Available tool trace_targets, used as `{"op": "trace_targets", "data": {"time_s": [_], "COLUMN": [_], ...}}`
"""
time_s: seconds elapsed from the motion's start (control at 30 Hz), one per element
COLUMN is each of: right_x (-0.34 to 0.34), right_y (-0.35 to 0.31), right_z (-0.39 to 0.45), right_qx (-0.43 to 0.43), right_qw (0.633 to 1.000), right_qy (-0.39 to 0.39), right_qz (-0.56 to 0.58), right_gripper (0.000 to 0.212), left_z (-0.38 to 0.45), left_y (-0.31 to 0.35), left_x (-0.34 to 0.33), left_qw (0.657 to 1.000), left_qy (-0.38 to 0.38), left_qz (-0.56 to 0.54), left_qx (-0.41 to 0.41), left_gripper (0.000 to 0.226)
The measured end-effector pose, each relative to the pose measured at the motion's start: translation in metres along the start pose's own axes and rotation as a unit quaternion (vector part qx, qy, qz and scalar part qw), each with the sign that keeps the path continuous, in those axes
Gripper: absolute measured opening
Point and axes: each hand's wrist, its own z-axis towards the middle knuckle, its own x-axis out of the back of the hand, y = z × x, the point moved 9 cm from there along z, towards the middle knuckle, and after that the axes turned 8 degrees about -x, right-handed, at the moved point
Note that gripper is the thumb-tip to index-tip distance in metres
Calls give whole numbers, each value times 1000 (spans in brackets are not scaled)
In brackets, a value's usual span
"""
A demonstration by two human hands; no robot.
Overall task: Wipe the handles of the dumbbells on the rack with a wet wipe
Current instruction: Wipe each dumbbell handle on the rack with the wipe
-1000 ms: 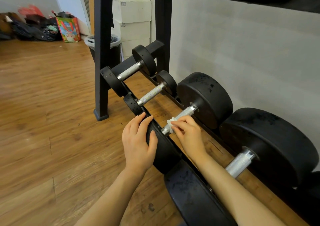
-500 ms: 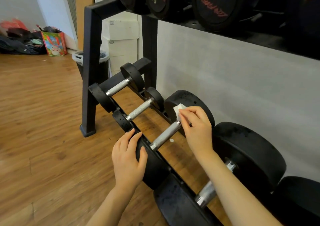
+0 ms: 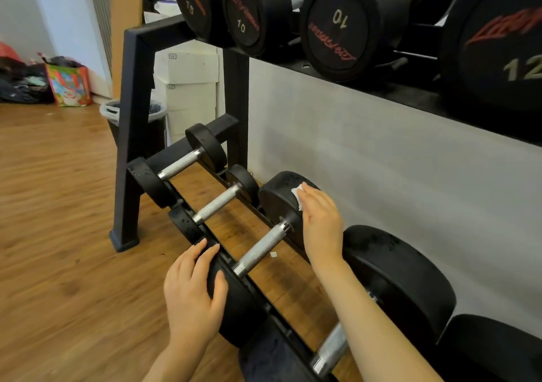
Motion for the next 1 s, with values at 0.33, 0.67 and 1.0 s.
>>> {"op": "trace_targets", "data": {"time_s": [0.33, 0.67, 1.0], "right_x": [-18, -29, -32], "right_y": [6, 12, 3], "right_z": [-7, -15, -15], "right_qx": [-17, -11, 32], "right_qw": [990, 972, 970], "right_qy": [-37, -66, -125], "right_qz": [-137, -224, -204], "right_gripper": [49, 81, 89], "left_z": [1, 0, 0], "left_y": [-1, 1, 0], "left_x": [0, 0, 0], "left_qw": [1000, 1000, 1000], "left_qy": [-3, -3, 2], "left_qz": [5, 5, 0], "left_qx": [9, 8, 5], "left_gripper": [50, 50, 50]}}
